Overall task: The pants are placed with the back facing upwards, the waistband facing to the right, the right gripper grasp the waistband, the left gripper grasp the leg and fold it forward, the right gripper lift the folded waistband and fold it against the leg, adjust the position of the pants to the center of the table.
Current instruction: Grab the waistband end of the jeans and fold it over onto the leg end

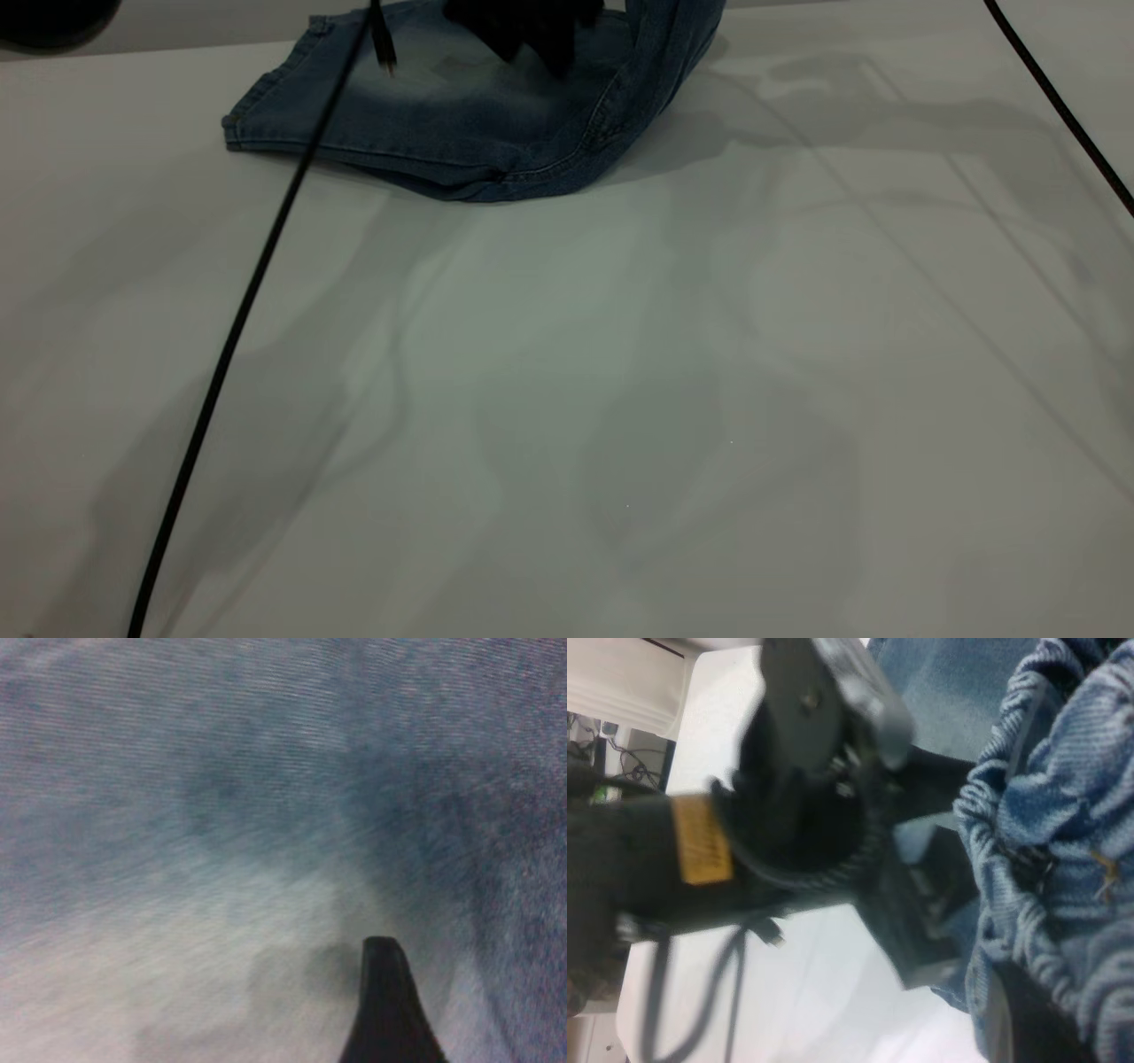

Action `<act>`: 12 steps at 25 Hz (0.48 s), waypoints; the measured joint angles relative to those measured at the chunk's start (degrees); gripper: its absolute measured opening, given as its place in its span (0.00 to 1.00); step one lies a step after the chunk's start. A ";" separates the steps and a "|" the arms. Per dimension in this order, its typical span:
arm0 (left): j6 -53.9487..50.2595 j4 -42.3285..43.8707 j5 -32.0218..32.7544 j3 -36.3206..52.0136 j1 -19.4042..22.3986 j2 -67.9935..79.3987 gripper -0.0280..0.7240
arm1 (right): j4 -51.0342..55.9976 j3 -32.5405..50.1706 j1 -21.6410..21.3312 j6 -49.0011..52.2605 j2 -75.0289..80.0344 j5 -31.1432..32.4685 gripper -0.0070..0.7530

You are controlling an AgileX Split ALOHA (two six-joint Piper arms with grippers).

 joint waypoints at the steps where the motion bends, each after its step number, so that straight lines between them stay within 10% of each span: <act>1: 0.00 0.50 2.74 -1.80 0.08 0.00 0.61 | -0.11 0.00 0.00 -0.02 0.00 -0.05 0.14; 12: -4.36 4.52 14.60 -9.80 7.20 -0.06 0.61 | -0.16 0.00 0.00 -0.46 0.00 0.73 0.14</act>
